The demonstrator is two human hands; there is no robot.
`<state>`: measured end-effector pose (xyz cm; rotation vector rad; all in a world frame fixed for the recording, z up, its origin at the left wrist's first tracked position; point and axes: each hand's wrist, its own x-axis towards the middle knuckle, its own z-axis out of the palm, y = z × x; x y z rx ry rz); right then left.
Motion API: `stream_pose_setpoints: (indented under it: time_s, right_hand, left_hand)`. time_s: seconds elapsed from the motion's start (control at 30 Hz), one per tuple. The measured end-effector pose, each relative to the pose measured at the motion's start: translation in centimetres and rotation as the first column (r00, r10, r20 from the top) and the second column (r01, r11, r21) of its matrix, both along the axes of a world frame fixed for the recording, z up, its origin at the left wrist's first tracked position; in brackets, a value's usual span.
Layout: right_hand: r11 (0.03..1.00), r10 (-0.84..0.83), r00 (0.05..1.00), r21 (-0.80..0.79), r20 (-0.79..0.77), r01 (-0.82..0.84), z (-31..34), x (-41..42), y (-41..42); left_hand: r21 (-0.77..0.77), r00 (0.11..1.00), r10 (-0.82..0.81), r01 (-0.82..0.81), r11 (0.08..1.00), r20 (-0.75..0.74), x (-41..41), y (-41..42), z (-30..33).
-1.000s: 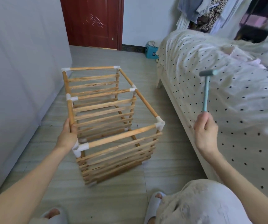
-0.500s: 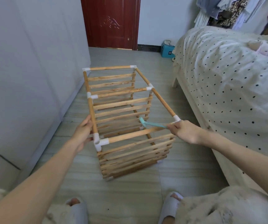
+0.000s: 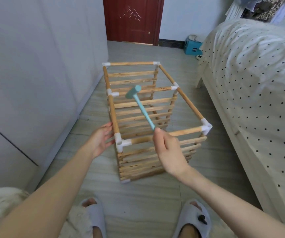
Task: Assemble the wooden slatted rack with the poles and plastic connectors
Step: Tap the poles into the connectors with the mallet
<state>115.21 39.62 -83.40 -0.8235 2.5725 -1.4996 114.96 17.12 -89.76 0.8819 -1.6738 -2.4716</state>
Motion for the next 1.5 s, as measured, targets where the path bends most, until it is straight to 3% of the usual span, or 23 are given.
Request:
stream_pose_setpoints:
  time_s: [0.03, 0.13, 0.17, 0.23, 0.3, 0.33, 0.37, 0.43, 0.47, 0.5, 0.57, 0.67, 0.77, 0.9, 1.0, 1.1, 1.17, 1.27, 1.4, 1.5]
  right_hand:
    - [0.998, 0.038, 0.999, 0.042, -0.011, -0.038, 0.1, 0.1, -0.2]
    - [0.875, 0.054, 0.995, 0.476, 0.079, -0.085, -3.0, 0.3, 0.1]
    - [0.866, 0.014, 0.993, 0.495, 0.114, -0.069, -3.9, -0.1, 0.5]
    - [0.955, -0.103, 0.973, 0.296, 0.207, 0.038, -3.8, -1.0, 1.3]
    - [0.964, -0.265, 0.929, 0.102, 0.258, 0.247, -3.5, -2.2, 2.2]
    - [0.940, -0.340, 0.903, 0.066, 0.264, 0.334, -3.7, -3.0, 2.8]
    - [0.911, -0.408, 0.872, 0.062, 0.269, 0.407, -4.3, -3.8, 3.3]
    - [0.836, -0.530, 0.783, 0.045, 0.324, 0.547, -5.7, -4.9, 4.2]
    - [0.788, -0.575, 0.722, 0.023, 0.385, 0.615, -6.5, -5.3, 4.6]
    - [0.741, -0.597, 0.662, -0.003, 0.453, 0.671, -7.3, -5.6, 4.9]
    - [0.677, -0.558, 0.586, -0.086, 0.588, 0.731, -8.7, -5.6, 4.9]
    - [0.667, -0.425, 0.559, -0.171, 0.712, 0.725, -10.6, -5.3, 4.2]
    - [0.636, -0.268, 0.528, -0.264, 0.806, 0.725, -10.8, -5.5, 3.0]
    - [0.612, -0.282, 0.572, -0.315, 0.770, 0.726, -8.7, -6.6, 2.8]
    - [0.566, -0.164, 0.645, -0.464, 0.746, 0.681, -3.4, -8.8, 4.0]
    - [0.593, -0.071, 0.729, -0.559, 0.681, 0.580, 4.1, -11.8, 5.0]
    - [0.600, -0.023, 0.766, -0.604, 0.642, 0.525, 8.6, -13.6, 5.2]
    - [0.603, 0.022, 0.806, -0.651, 0.591, 0.461, 15.1, -15.7, 4.5]
    - [0.606, 0.125, 0.795, -0.680, 0.594, 0.413, 21.1, -18.0, 2.3]
    - [0.641, 0.168, 0.775, -0.665, 0.609, 0.384, 22.6, -19.3, 0.2]
  left_hand:
    - [-0.006, 1.000, -0.014, 0.014, 1.000, 0.002, -0.1, 0.2, 0.0]
    - [-0.017, 0.999, -0.039, 0.039, 0.999, 0.016, -0.3, 0.3, 0.0]
    - [-0.018, 0.999, -0.030, 0.030, 0.999, 0.014, -0.4, 0.4, 0.2]
    - [-0.051, 0.999, 0.041, -0.041, 0.998, 0.009, -0.5, 0.8, 0.7]
    - [-0.260, 0.989, 0.151, -0.143, 0.955, 0.009, -0.7, 1.2, 1.0]
    - [-0.473, 0.986, 0.168, -0.145, 0.869, 0.007, -0.8, 1.4, 1.0]
    - [-0.698, 0.988, 0.154, -0.103, 0.708, 0.011, -0.7, 1.6, 0.8]
    - [-0.961, 0.999, 0.038, -0.037, 0.275, -0.028, -0.3, 2.4, 0.9]
    - [-0.992, 0.996, -0.080, -0.038, 0.117, -0.047, -0.2, 3.2, 1.0]
    - [-1.000, 0.977, -0.214, -0.017, 0.020, -0.021, -0.1, 4.3, 1.4]
    - [-0.986, 0.905, -0.393, 0.128, -0.107, 0.160, -0.3, 6.6, 1.9]
    - [-0.883, 0.829, -0.340, 0.342, -0.320, 0.444, -0.6, 8.6, 2.1]
    - [-0.873, 0.827, -0.313, 0.376, -0.310, 0.467, -1.0, 9.0, 2.2]
    - [-0.909, 0.835, -0.366, 0.347, -0.230, 0.411, -2.1, 9.9, 4.1]
    - [-0.945, 0.857, -0.399, 0.299, -0.131, 0.326, -4.3, 10.9, 8.9]
    - [-0.965, 0.879, -0.414, 0.263, 0.009, 0.236, -7.5, 10.9, 15.4]
    - [-0.980, 0.900, -0.404, 0.196, 0.038, 0.164, -9.3, 10.3, 19.8]
    - [-0.994, 0.915, -0.389, 0.108, -0.025, 0.109, -10.9, 9.0, 25.6]
    - [-0.976, 0.937, -0.326, 0.057, -0.211, 0.125, -11.1, 6.2, 29.4]
    - [-0.980, 0.962, -0.255, 0.053, -0.192, 0.101, -10.6, 4.3, 28.9]
